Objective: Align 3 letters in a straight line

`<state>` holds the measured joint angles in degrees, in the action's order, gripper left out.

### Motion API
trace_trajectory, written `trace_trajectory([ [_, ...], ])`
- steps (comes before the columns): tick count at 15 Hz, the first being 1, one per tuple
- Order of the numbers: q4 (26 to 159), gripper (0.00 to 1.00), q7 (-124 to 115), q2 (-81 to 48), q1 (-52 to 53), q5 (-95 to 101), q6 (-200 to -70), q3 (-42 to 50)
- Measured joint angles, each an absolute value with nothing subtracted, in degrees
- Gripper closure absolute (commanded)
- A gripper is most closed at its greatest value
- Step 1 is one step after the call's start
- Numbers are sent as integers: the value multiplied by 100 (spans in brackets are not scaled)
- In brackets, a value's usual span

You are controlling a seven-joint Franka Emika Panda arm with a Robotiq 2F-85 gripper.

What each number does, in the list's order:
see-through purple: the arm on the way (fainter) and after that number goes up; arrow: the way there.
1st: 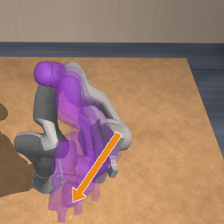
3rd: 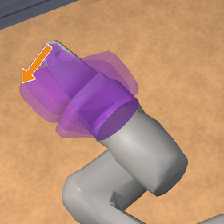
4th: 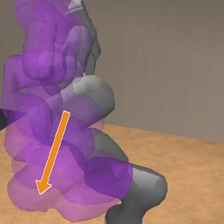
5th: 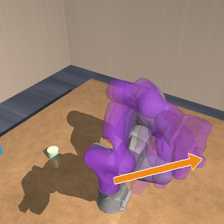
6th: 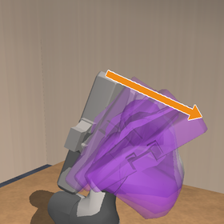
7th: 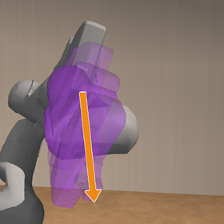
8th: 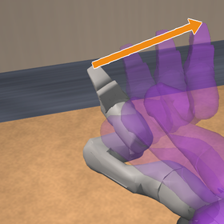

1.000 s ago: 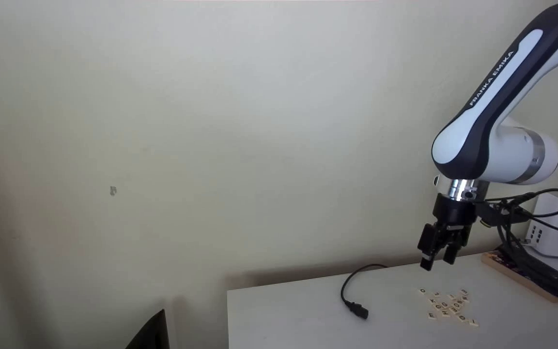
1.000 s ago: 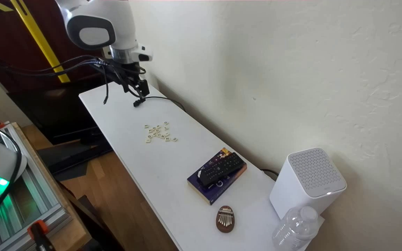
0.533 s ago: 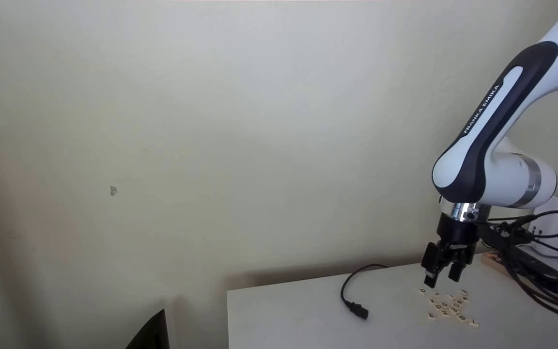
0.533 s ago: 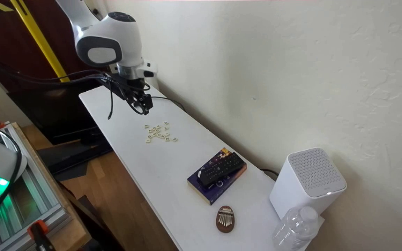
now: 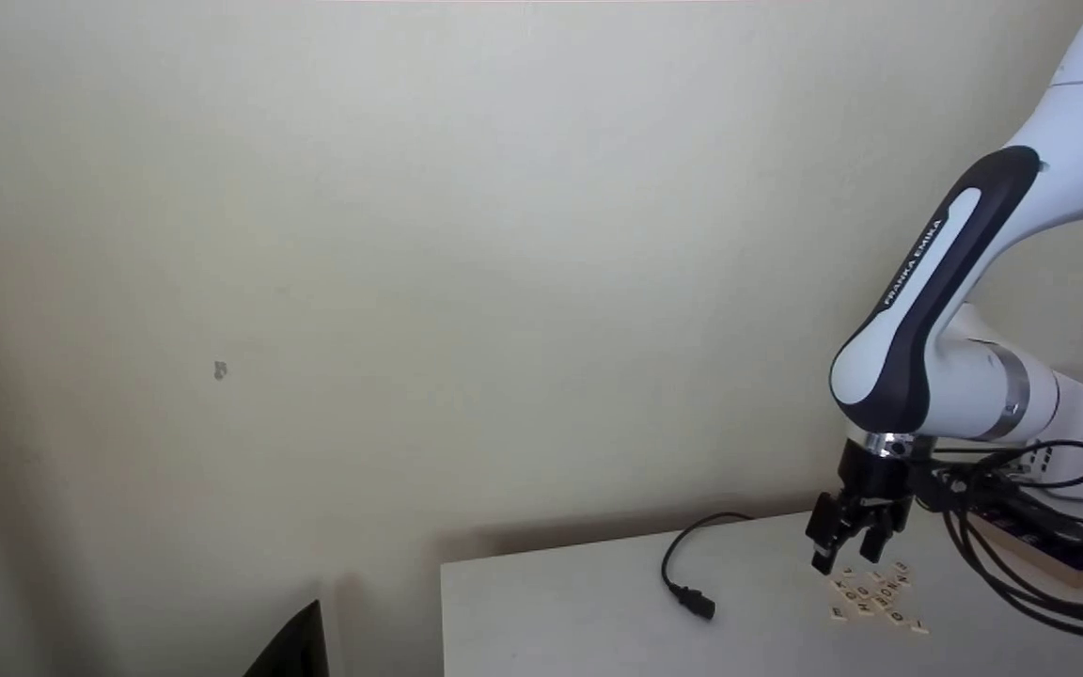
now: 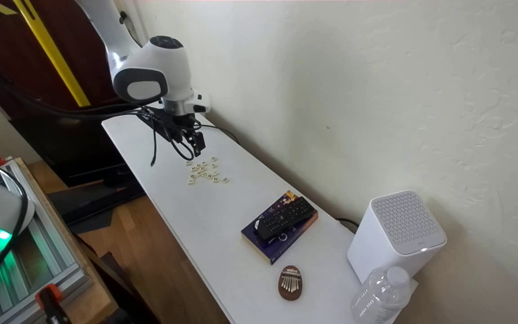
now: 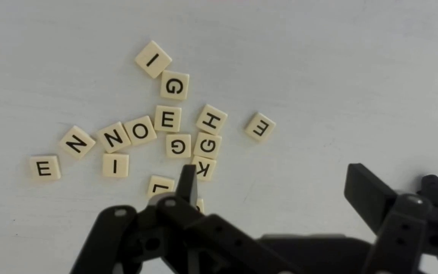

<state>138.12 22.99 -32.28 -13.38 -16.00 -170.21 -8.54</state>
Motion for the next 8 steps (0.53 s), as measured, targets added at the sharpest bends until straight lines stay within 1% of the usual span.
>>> trace_trajectory([
  [4,13765,0,2280,-3263,-1338,-1577,-17021,-859],
  [8,13765,0,1737,-3312,-1285,-1349,-17070,-816],
])
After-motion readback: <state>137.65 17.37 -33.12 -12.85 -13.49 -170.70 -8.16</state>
